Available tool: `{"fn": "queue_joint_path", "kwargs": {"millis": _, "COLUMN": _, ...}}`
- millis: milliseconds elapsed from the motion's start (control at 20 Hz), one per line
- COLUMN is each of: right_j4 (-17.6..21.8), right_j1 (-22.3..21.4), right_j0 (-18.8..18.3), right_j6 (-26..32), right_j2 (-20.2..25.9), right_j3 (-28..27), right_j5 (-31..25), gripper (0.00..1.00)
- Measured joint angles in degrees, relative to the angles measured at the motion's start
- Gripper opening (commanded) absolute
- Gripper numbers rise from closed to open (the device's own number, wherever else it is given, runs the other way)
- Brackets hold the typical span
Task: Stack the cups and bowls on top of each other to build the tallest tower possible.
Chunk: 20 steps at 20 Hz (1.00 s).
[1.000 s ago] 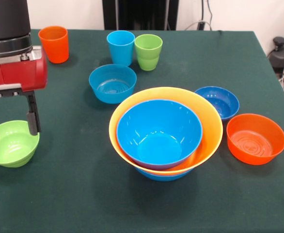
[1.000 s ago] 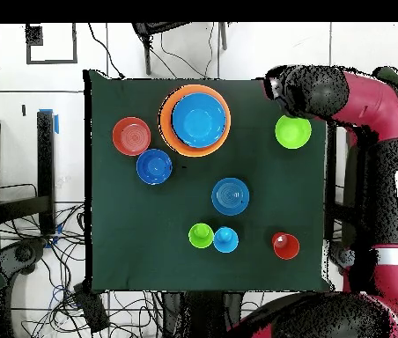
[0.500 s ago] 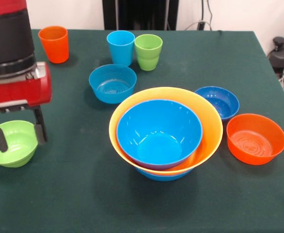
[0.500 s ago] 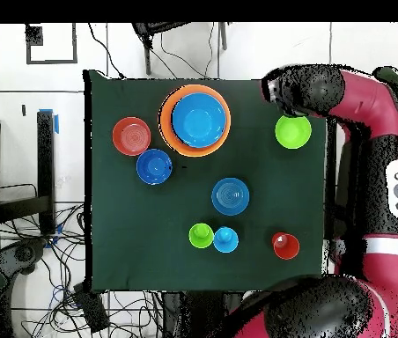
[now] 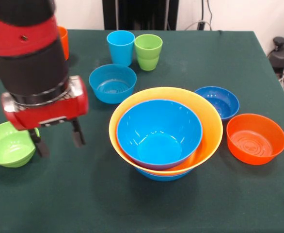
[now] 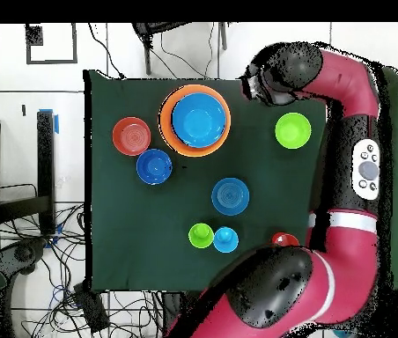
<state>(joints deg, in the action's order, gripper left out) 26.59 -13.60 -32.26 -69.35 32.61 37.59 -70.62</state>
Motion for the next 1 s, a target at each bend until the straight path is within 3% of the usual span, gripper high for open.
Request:
{"fn": "queue_joint_path", "kwargs": {"millis": 500, "right_j4": 2.2, "right_j1": 4.1, "right_j0": 5.1, "right_j6": 0.0, "right_j2": 0.7, "right_j3": -11.5, "right_j5": -10.0, "gripper": 1.00}}
{"fn": "queue_joint_path", "kwargs": {"millis": 1000, "right_j4": 6.1, "right_j1": 4.6, "right_j0": 4.4, "right_j6": 0.0, "right_j2": 5.5, "right_j3": -18.5, "right_j5": -10.1, "gripper": 1.00}}
